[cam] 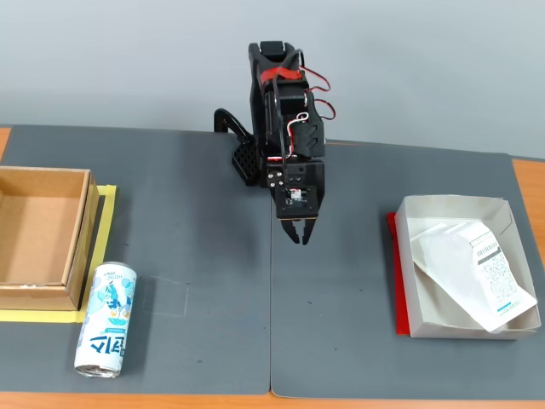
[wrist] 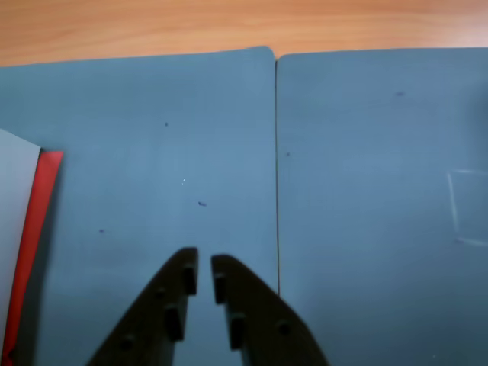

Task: Pick the sandwich and put it in the gray box

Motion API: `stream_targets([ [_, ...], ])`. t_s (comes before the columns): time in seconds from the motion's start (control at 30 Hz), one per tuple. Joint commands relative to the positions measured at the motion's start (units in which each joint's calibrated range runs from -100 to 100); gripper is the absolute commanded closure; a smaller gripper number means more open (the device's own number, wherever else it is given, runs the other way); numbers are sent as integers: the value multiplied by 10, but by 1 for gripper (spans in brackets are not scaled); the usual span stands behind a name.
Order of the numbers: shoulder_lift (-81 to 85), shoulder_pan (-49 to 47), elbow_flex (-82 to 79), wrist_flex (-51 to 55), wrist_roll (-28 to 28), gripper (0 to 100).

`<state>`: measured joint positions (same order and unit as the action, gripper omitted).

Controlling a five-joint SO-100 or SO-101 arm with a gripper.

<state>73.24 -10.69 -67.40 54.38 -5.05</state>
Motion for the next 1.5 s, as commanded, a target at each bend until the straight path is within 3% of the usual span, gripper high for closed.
stream_targets([
  [0.0, 48, 13, -37, 0, 2, 98],
  [0.77, 208, 50, -264, 1, 3, 98],
  [1.03, 240, 50, -280, 58, 2, 98],
  [1.47, 261, 51, -291, 61, 2, 98],
])
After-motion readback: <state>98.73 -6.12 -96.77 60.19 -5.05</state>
